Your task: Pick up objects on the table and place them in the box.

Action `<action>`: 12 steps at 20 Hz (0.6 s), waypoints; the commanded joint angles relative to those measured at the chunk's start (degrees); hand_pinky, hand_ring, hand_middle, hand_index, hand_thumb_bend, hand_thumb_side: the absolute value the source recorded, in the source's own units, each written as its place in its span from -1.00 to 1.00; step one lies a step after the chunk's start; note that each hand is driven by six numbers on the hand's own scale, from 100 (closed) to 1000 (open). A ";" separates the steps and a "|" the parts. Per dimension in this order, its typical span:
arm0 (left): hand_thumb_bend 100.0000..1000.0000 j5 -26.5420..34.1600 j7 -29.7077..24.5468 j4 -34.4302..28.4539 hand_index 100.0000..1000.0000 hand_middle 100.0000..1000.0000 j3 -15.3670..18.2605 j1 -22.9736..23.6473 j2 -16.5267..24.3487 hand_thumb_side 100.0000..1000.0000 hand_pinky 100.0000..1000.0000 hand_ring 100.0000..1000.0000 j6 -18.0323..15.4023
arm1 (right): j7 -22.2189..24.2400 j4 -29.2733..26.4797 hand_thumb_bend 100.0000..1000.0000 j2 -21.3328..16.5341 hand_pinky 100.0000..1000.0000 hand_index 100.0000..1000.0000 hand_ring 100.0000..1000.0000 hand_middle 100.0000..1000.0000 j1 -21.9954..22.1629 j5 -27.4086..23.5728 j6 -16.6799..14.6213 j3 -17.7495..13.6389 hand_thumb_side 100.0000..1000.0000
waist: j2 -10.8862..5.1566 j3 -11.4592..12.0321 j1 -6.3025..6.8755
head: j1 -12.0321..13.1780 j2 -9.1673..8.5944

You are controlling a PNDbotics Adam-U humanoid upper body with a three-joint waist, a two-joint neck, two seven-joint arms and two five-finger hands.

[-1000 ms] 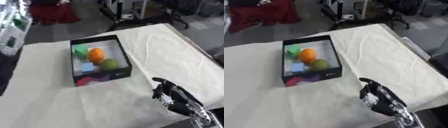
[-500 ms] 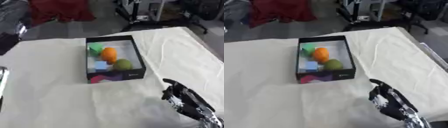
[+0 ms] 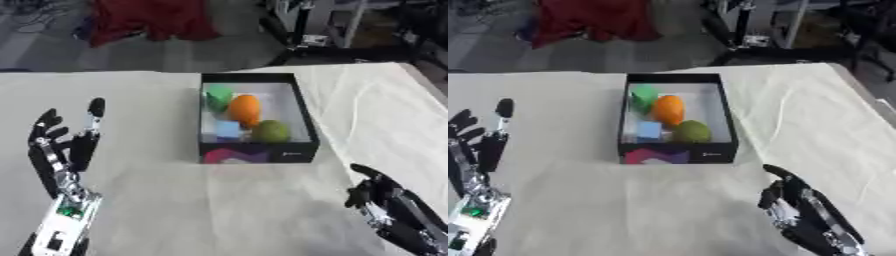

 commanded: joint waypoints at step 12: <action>0.95 1.53 -0.07 0.38 0.57 0.27 -0.87 0.22 -0.03 0.37 0.10 0.27 -1.39 | -1.76 -1.76 -1.00 -0.32 0.62 0.82 0.00 -0.16 -0.44 -2.00 -0.85 -0.23 -0.18 | -0.10 0.18 -0.81 | 0.06 -0.11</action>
